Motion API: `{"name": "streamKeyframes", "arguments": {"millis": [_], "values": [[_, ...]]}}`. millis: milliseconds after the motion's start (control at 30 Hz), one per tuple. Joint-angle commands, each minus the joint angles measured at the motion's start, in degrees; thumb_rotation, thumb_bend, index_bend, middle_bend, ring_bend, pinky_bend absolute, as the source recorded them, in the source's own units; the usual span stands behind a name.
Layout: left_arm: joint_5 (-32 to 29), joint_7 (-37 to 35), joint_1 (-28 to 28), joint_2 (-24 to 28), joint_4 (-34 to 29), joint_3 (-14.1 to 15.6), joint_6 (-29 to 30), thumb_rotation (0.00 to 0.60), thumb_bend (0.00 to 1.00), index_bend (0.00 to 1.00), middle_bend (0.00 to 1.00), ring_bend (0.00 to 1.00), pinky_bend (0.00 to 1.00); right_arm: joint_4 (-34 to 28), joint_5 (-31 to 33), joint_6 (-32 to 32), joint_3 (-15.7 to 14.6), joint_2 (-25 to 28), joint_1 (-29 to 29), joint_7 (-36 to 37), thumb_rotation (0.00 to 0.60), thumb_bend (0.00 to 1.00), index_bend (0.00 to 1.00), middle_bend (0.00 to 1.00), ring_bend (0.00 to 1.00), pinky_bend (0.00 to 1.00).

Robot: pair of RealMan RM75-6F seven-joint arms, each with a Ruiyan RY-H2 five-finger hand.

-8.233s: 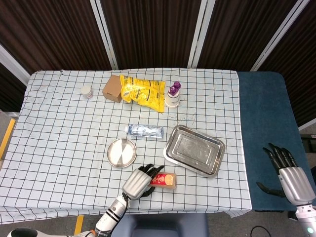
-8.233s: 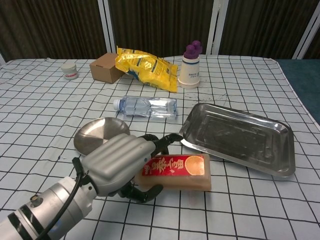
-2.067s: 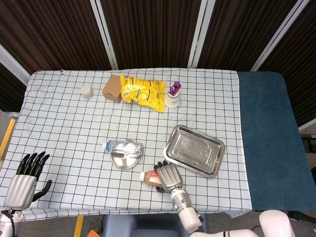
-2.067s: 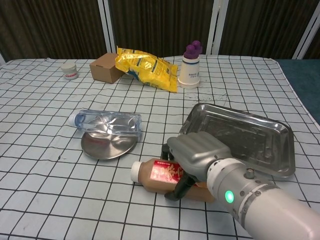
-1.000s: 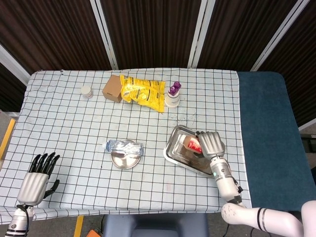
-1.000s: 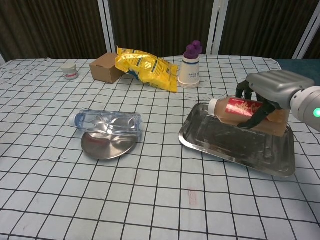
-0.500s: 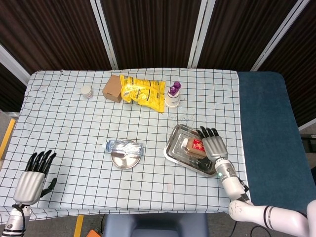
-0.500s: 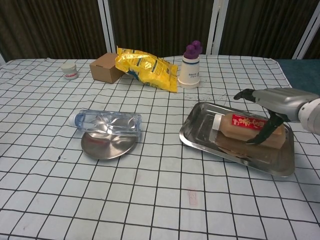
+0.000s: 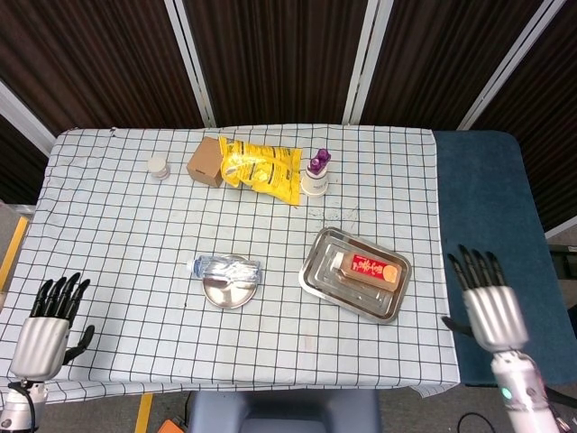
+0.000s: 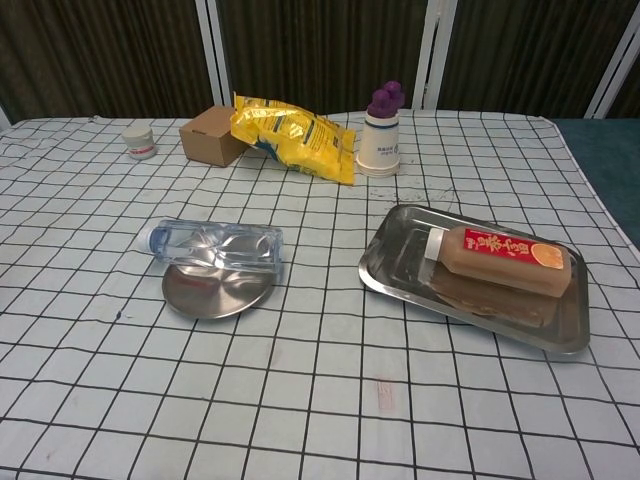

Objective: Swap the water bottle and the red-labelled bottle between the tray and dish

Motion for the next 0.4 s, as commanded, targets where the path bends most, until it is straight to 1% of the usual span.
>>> {"name": "streamKeyframes", "arguments": {"millis": [33,100,133,233,400], "values": [[1.54,1.21,0.20,-0.01,-0.30,0.66,0.58,0.600,0.39,0.00,0.00,0.00,0.05,7.19,-3.31,7.33,-5.24,2.63,-9.15,9.14,0.600,0.21,0.00,0.00,0.00,0.00],[2.20,1.74,0.16,0.10,-0.40,1.11,0.30,0.600,0.40,0.00,0.00,0.00,0.05,7.24,-3.70,8.90,-4.38,2.96,-9.98,10.42,0.600,0.21,0.00,0.00,0.00,0.00],[2.25,2.10,0.21,0.31,-0.90,1.40,-0.08,0.600,0.40,0.00,0.00,0.00,0.05,7.06,-3.81,8.93,-4.49,3.40,-10.51,10.97,0.600,0.21,0.00,0.00,0.00,0.00],[2.74,2.55,0.36,0.82,-2.03,1.91,-0.37,0.600,0.40,0.00,0.00,0.00,0.05,6.73,-4.63,8.57,-4.39,4.35,-11.02,12.60,0.600,0.21,0.00,0.00,0.00,0.00],[3.65,2.87,0.70,1.02,-1.95,1.99,0.49,0.600,0.40,0.00,0.00,0.00,0.05,6.39,-5.81,7.00,-4.10,4.70,-11.18,12.67,0.600,0.21,0.00,0.00,0.00,0.00]]}}
